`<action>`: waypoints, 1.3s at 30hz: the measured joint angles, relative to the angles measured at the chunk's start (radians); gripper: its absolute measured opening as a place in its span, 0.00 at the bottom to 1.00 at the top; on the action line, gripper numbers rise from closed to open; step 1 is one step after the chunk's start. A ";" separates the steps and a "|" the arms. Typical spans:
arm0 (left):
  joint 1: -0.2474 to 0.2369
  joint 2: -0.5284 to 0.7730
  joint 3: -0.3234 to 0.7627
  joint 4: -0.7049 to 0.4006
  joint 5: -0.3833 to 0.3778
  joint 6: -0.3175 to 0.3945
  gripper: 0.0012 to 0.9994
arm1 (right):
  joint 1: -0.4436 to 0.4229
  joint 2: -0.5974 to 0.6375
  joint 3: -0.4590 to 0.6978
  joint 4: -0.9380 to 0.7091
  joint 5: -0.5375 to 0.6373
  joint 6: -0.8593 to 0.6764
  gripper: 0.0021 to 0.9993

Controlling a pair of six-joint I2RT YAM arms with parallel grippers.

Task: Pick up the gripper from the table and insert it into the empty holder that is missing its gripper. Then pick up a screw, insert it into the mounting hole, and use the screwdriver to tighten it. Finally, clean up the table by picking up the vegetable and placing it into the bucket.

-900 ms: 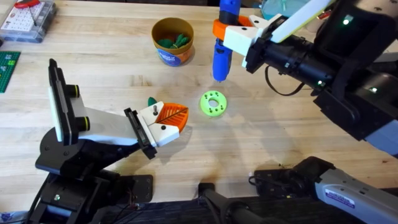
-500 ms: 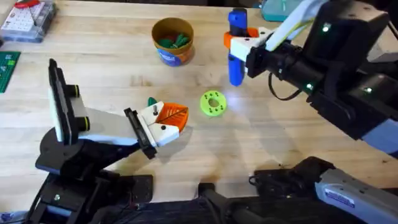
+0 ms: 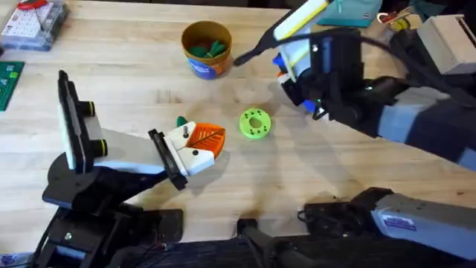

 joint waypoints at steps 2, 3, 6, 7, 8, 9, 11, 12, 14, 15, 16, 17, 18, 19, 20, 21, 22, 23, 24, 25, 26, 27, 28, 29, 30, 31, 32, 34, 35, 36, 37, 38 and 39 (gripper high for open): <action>0.000 0.000 0.000 0.000 -0.002 0.000 0.01 | 0.000 0.041 0.000 0.005 0.007 -0.048 0.05; 0.000 0.000 0.000 0.000 -0.002 0.000 0.01 | 0.000 0.058 0.000 0.012 0.011 -0.066 0.05; 0.000 0.000 0.000 0.000 -0.002 0.000 0.01 | 0.000 0.104 0.000 0.040 0.021 -0.114 0.05; 0.000 0.000 0.000 0.000 -0.002 0.000 0.01 | 0.000 0.115 0.000 0.043 0.023 -0.125 0.05; 0.000 0.000 0.000 0.000 -0.002 0.000 0.01 | 0.000 0.125 0.000 0.045 0.025 -0.134 0.05; 0.000 0.000 0.000 0.000 -0.002 0.000 0.01 | 0.000 0.135 0.000 0.044 0.027 -0.143 0.05; 0.000 0.000 0.000 0.000 -0.002 0.000 0.01 | 0.000 0.147 0.000 0.038 0.031 -0.155 0.05; 0.000 0.000 0.000 0.000 -0.002 0.000 0.01 | 0.000 0.151 0.000 0.034 0.033 -0.160 0.05; 0.000 0.000 0.000 0.000 -0.002 0.000 0.01 | 0.002 0.153 0.000 0.023 0.037 -0.165 0.05; 0.000 0.000 0.000 0.000 -0.002 0.000 0.01 | 0.005 0.153 0.000 0.013 0.039 -0.166 0.05; 0.000 0.000 0.000 0.000 -0.003 0.000 0.01 | 0.008 0.153 0.000 0.002 0.041 -0.167 0.05; 0.000 0.000 0.000 0.000 -0.003 0.000 0.01 | 0.012 0.153 0.000 -0.012 0.039 -0.167 0.05; 0.000 0.000 0.000 0.000 -0.003 0.000 0.01 | 0.017 0.152 0.000 -0.030 0.033 -0.169 0.05; 0.000 0.000 0.000 0.000 -0.003 0.000 0.01 | 0.021 0.152 0.000 -0.049 0.025 -0.170 0.05; 0.000 0.000 0.000 0.000 -0.003 0.000 0.01 | 0.024 0.153 0.000 -0.066 0.016 -0.171 0.05; 0.000 0.000 0.000 0.000 -0.003 0.000 0.01 | 0.026 0.153 0.000 -0.080 0.008 -0.171 0.06; 0.000 0.000 0.000 0.000 -0.003 0.000 0.01 | 0.028 0.153 0.000 -0.091 0.000 -0.171 0.10; 0.000 0.000 0.000 0.000 -0.003 0.000 0.01 | 0.028 0.153 0.000 -0.098 -0.007 -0.170 0.18; 0.000 0.000 0.000 0.000 -0.003 0.000 0.01 | 0.028 0.153 0.000 -0.100 -0.015 -0.170 0.28; 0.000 0.000 0.000 0.000 -0.003 0.000 0.01 | 0.028 0.153 0.000 -0.102 -0.023 -0.174 0.36; 0.000 0.000 0.000 0.000 -0.003 0.000 0.01 | 0.028 0.153 0.000 -0.103 -0.028 -0.174 0.44; 0.000 0.000 0.000 0.000 -0.003 0.000 0.01 | 0.028 0.153 0.000 -0.101 -0.031 -0.176 0.57; 0.000 0.000 0.000 0.000 -0.003 0.000 0.01 | 0.028 0.153 0.000 -0.098 -0.032 -0.178 0.72; 0.000 0.000 0.000 0.000 -0.003 0.000 0.01 | 0.028 0.153 0.000 -0.093 -0.032 -0.180 0.87; 0.000 0.000 0.000 0.000 -0.004 0.000 0.01 | 0.028 0.152 0.001 -0.090 -0.032 -0.184 0.96; 0.000 0.000 0.000 0.000 -0.004 0.000 0.01 | 0.027 0.150 0.003 -0.089 -0.033 -0.187 0.98; 0.000 0.000 0.000 0.000 -0.004 0.000 0.01 | 0.027 0.150 0.003 -0.091 -0.035 -0.188 0.99; 0.000 0.000 0.000 0.000 -0.006 0.000 0.01 | 0.027 0.150 0.004 -0.095 -0.035 -0.188 0.99; 0.000 0.000 0.000 0.000 -0.006 0.000 0.01 | 0.027 0.150 0.004 -0.096 -0.035 -0.188 0.99; 0.000 0.000 0.000 0.000 -0.006 0.000 0.01 | 0.027 0.150 0.004 -0.096 -0.035 -0.188 0.99; 0.000 0.000 0.000 0.000 -0.006 0.000 0.01 | 0.027 0.150 0.004 -0.096 -0.035 -0.188 0.99; 0.000 0.000 0.000 0.000 -0.006 0.000 0.01 | 0.028 0.150 0.004 -0.096 -0.035 -0.188 0.99; 0.000 0.000 0.000 0.000 -0.006 0.000 0.01 | 0.030 0.147 0.004 -0.098 -0.035 -0.184 0.99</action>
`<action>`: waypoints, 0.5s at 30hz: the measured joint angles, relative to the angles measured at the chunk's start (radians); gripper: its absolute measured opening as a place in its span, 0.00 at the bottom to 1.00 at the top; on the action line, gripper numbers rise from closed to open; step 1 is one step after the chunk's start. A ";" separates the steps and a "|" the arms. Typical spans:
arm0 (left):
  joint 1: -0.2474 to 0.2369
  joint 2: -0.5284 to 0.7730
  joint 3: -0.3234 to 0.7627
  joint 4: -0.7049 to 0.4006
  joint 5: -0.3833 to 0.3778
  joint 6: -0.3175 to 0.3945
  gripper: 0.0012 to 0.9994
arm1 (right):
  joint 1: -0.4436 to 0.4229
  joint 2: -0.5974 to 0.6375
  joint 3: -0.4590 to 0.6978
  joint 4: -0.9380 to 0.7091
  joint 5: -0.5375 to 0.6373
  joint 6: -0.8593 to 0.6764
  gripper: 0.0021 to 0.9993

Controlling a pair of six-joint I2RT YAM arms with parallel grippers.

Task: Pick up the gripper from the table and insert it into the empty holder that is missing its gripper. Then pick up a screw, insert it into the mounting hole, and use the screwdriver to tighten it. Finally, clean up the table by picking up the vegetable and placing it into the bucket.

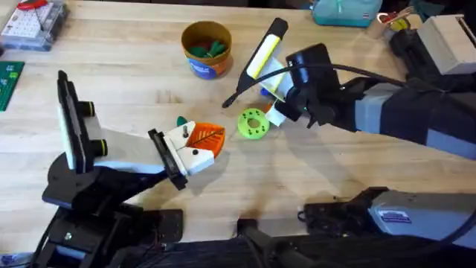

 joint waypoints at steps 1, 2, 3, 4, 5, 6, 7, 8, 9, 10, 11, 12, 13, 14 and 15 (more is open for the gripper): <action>0.000 0.000 0.000 0.000 0.000 0.000 0.01 | 0.002 -0.006 0.000 -0.006 0.000 0.009 0.99; 0.000 0.000 0.000 0.000 0.000 0.000 0.01 | 0.006 -0.015 0.000 -0.013 -0.001 0.021 0.99; 0.000 0.000 0.000 0.000 0.000 0.000 0.01 | 0.009 -0.028 0.000 -0.016 -0.001 0.038 0.99; 0.000 0.000 0.000 0.000 0.000 0.000 0.01 | 0.013 -0.050 0.000 -0.020 -0.001 0.060 0.99; 0.000 0.000 0.000 0.000 0.000 0.000 0.01 | 0.016 -0.077 -0.001 -0.022 -0.003 0.085 0.99; 0.000 0.000 0.000 0.000 0.000 0.000 0.01 | 0.017 -0.109 -0.001 -0.022 -0.005 0.111 0.99; 0.000 0.000 0.000 0.000 0.000 0.000 0.01 | 0.018 -0.145 -0.001 -0.021 -0.005 0.139 0.99; 0.000 0.000 0.000 0.000 0.000 0.000 0.01 | 0.019 -0.181 0.000 -0.024 -0.005 0.167 0.99; 0.000 0.000 0.000 0.000 0.000 0.000 0.01 | 0.019 -0.217 0.000 -0.026 -0.007 0.195 0.99; 0.000 0.000 0.000 0.000 0.000 0.000 0.01 | 0.019 -0.258 0.000 -0.026 -0.011 0.225 0.99; 0.000 0.000 0.000 0.000 0.000 0.000 0.01 | 0.020 -0.298 0.000 -0.026 -0.016 0.254 0.99; 0.000 0.000 0.000 0.000 0.000 0.000 0.01 | 0.021 -0.335 0.000 -0.027 -0.024 0.279 0.99; 0.000 0.000 0.000 0.000 0.000 0.000 0.01 | 0.026 -0.374 0.000 -0.028 -0.035 0.303 0.99; 0.000 0.000 0.000 0.000 0.000 0.000 0.01 | 0.032 -0.407 0.000 -0.033 -0.049 0.323 0.99; 0.000 0.000 0.000 0.000 0.000 0.000 0.01 | 0.038 -0.435 0.000 -0.040 -0.063 0.339 0.99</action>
